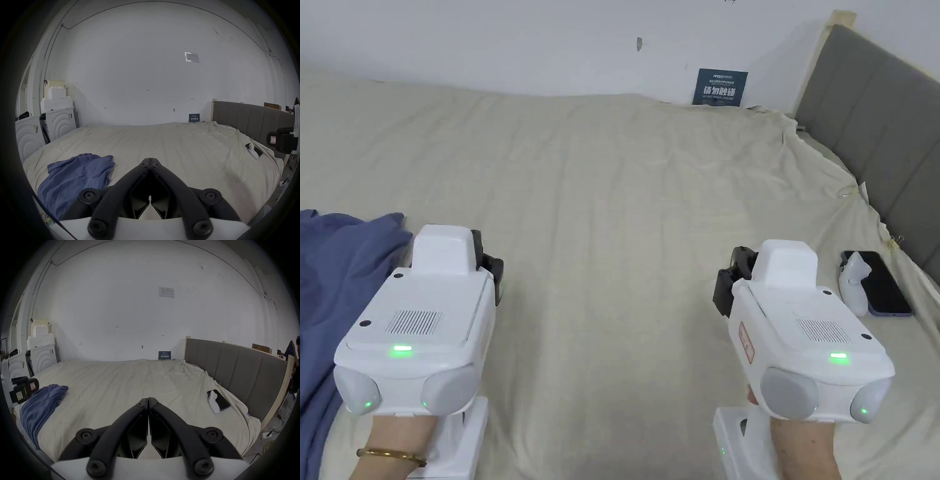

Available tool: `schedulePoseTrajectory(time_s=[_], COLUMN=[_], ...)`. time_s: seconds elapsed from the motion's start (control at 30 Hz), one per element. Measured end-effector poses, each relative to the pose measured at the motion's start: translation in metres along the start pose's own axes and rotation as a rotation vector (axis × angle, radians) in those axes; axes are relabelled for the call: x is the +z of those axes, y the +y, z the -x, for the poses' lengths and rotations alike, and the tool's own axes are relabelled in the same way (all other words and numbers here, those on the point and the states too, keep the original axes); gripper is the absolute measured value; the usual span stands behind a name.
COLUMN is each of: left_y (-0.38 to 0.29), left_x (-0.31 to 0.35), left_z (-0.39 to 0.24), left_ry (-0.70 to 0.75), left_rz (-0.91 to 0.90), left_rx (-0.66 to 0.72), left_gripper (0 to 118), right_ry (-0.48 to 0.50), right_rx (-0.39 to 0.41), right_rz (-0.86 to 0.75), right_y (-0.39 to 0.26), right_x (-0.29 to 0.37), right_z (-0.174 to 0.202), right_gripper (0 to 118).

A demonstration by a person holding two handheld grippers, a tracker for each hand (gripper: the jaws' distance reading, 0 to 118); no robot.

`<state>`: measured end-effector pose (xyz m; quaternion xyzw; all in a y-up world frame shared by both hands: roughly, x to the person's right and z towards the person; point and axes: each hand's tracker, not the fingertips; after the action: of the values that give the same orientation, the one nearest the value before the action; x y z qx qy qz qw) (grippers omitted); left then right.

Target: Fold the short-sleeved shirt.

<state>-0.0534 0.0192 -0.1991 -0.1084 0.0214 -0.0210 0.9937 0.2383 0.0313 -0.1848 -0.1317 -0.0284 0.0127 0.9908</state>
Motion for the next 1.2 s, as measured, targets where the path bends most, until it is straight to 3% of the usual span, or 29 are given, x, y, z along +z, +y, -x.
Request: schedulePoseTrajectory(time_s=[1.2], left_y=[0.0071], left_x=[0.0081], left_z=[0.0019], left_ry=[-0.015], left_rz=[-0.029], left_rx=[0.008], left_gripper=[0], right_ry=[0.021], right_rx=[0.046], right_rz=[-0.020], right_y=[0.0049], right_x=[0.0080], right_z=[0.0038], right_gripper=[0])
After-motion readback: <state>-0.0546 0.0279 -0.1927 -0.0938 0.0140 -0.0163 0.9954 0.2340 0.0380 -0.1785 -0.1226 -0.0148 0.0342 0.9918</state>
